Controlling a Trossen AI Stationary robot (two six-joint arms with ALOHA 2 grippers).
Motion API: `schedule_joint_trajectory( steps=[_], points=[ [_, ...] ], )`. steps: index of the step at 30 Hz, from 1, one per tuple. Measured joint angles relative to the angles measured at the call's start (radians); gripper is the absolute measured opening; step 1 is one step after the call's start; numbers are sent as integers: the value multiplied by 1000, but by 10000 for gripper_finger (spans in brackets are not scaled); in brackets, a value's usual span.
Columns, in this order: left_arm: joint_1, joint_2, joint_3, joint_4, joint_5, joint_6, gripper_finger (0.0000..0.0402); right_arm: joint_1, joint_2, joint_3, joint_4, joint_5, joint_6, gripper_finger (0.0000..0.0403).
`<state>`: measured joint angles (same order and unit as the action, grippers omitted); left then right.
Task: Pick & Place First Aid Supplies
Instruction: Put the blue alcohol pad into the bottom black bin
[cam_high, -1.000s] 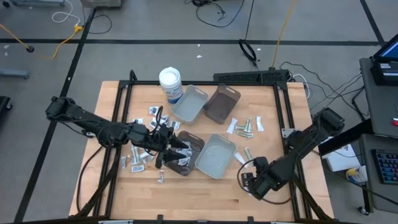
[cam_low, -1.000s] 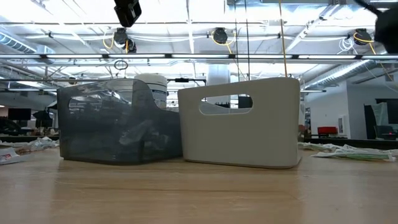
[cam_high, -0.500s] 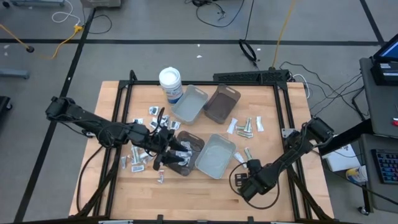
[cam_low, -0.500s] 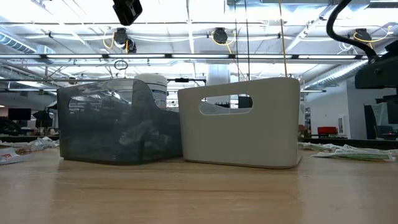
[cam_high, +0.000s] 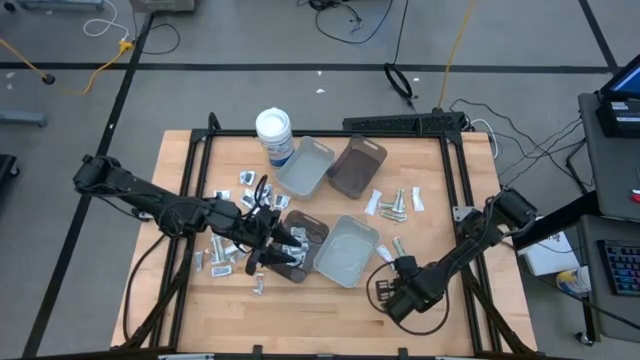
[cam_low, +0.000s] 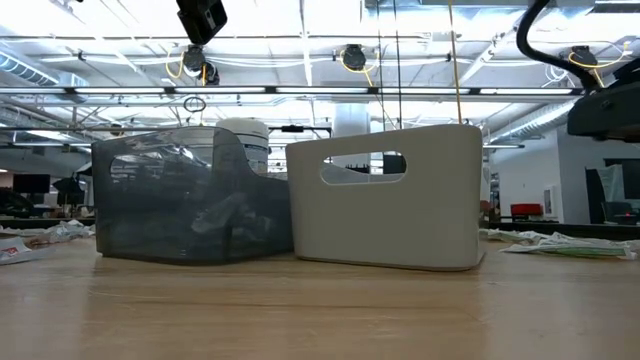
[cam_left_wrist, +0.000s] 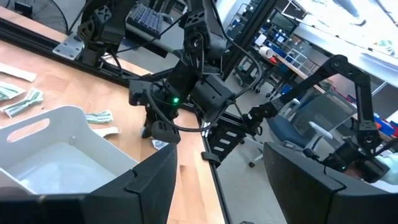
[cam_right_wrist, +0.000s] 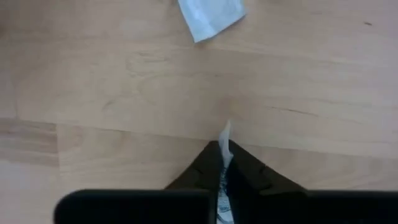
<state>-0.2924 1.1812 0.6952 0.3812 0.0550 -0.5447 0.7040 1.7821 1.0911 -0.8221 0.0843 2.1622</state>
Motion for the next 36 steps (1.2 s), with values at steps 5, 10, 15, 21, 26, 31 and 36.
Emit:
schedule_joint_trajectory(
  steps=[5, 10, 15, 21, 26, 31, 36],
  points=[
    [0, 0, 0, 1, 0, -2, 244, -3, -61, -5, -39, 118, -73, 6],
    [0, 0, 0, 1, -3, -14, 244, -13, -171, -4, -62, 294, -231, 3],
    [0, 0, 0, 5, -38, -15, 244, -40, -270, -3, -45, 448, -486, 2],
    [0, 0, 0, 6, -113, -18, 244, -89, -328, -3, 59, 542, -901, 1],
    [0, 0, 0, 6, -141, -14, 244, -132, -335, -3, 254, 544, -1263, 1],
    [0, 0, 0, 5, -169, -14, 244, -174, -333, -2, 475, 491, -1553, 1],
    [0, 0, 0, 4, -203, -14, 244, -224, -333, -2, 617, 380, -1714, 0]
  ],
)
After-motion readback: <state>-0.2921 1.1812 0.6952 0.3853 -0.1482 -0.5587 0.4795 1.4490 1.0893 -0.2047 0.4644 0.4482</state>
